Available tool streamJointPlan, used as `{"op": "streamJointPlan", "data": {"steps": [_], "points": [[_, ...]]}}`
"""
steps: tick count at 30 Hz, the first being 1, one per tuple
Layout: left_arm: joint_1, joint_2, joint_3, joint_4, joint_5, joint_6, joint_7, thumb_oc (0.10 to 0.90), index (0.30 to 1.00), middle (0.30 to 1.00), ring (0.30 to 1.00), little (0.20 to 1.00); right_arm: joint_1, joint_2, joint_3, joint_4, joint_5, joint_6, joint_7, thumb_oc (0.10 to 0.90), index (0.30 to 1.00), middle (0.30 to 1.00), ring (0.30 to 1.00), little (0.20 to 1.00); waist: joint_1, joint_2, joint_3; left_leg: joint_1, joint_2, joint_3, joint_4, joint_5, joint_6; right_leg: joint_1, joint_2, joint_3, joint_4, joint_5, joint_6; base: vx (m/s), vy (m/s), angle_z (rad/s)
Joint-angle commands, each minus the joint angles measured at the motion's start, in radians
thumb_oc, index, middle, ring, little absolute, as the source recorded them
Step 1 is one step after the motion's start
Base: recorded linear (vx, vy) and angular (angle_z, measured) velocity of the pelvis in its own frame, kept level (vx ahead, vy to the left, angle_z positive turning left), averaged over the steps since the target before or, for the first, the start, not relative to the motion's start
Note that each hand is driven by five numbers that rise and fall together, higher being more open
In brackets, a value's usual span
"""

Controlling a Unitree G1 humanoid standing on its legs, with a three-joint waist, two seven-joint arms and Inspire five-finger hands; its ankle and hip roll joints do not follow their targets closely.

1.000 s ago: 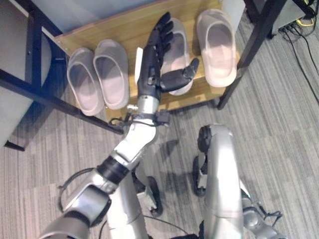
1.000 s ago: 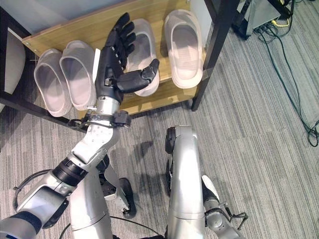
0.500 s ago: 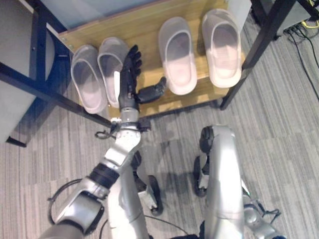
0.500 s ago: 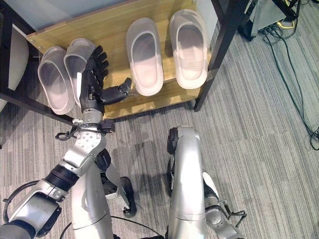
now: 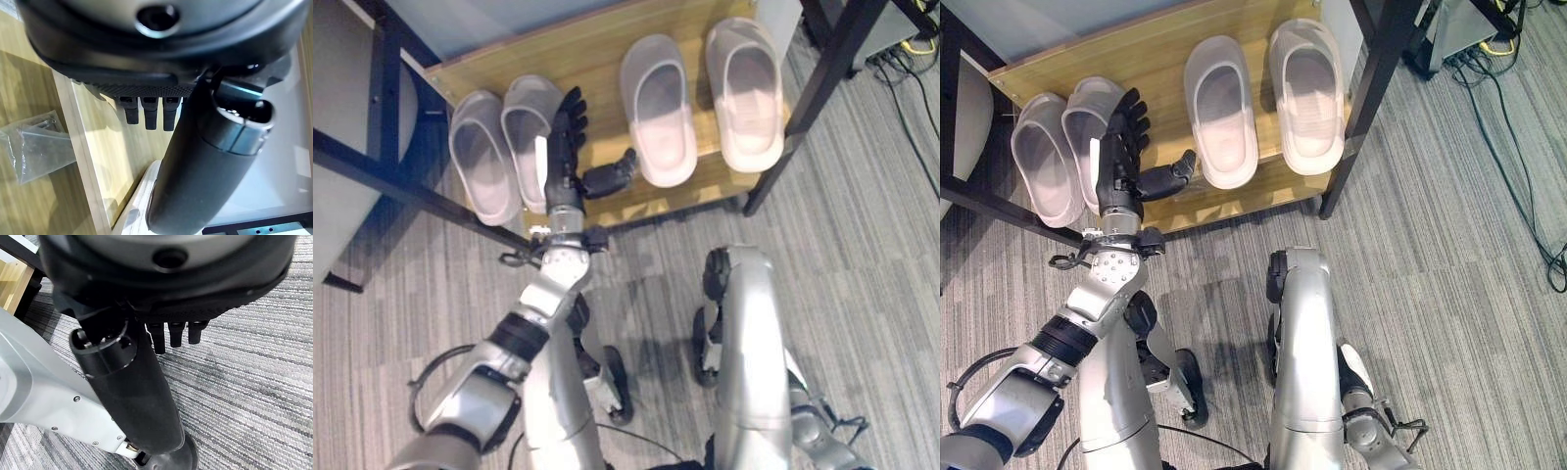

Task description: Arrange the slippers neatly on the shoe rack.

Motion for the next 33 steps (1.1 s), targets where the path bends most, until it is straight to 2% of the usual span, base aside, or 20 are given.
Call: {"op": "streamJointPlan", "data": {"steps": [1, 18, 26, 33], "points": [[-0.18, -0.008, 0.006, -0.027, 0.03, -0.07, -0.005, 0.8, 0.9, 0.9, 0.9, 0.9, -0.009, -0.029, -0.001, -0.052, 0.015, -0.045, -0.015, 0.8, 0.9, 0.9, 0.9, 0.9, 0.015, -0.032, -0.033, -0.104, -0.007, -0.066, -0.106, 0.106, -0.037, 0.133, -0.004, 0.208, 0.006, -0.128, 0.075, 0.0, 0.0, 0.0], [-0.263, -0.124, -0.092, 0.027, 0.043, -0.053, -0.047, 0.8, 0.9, 0.9, 0.9, 0.9, -0.026, -0.04, 0.023, -0.031, 0.022, -0.042, -0.006, 0.8, 0.9, 0.9, 0.9, 0.9, -0.005, -0.04, -0.033, -0.104, 0.003, -0.061, -0.098, 0.115, -0.042, 0.133, 0.001, 0.208, 0.017, -0.125, 0.069, 0.0, 0.0, 0.0], [-0.262, -0.115, -0.086, 0.04, 0.039, -0.052, -0.046, 0.8, 0.9, 0.9, 0.9, 0.9, -0.03, -0.036, 0.026, -0.024, 0.02, -0.043, -0.007, 0.8, 0.9, 0.9, 0.9, 0.9, -0.004, -0.039, -0.033, -0.104, -0.002, -0.064, -0.101, 0.115, -0.045, 0.133, 0.002, 0.208, 0.017, -0.124, 0.071, 0.0, 0.0, 0.0], [-0.257, -0.046, -0.063, 0.035, 0.032, -0.061, -0.047, 0.8, 0.9, 0.9, 0.9, 0.9, -0.044, -0.027, 0.021, -0.017, 0.021, -0.046, -0.008, 0.8, 0.9, 0.9, 0.9, 0.9, 0.005, -0.036, -0.033, -0.104, -0.01, -0.066, -0.111, 0.11, -0.046, 0.133, 0.001, 0.211, 0.008, -0.127, 0.074, 0.0, 0.0, 0.0]]}}
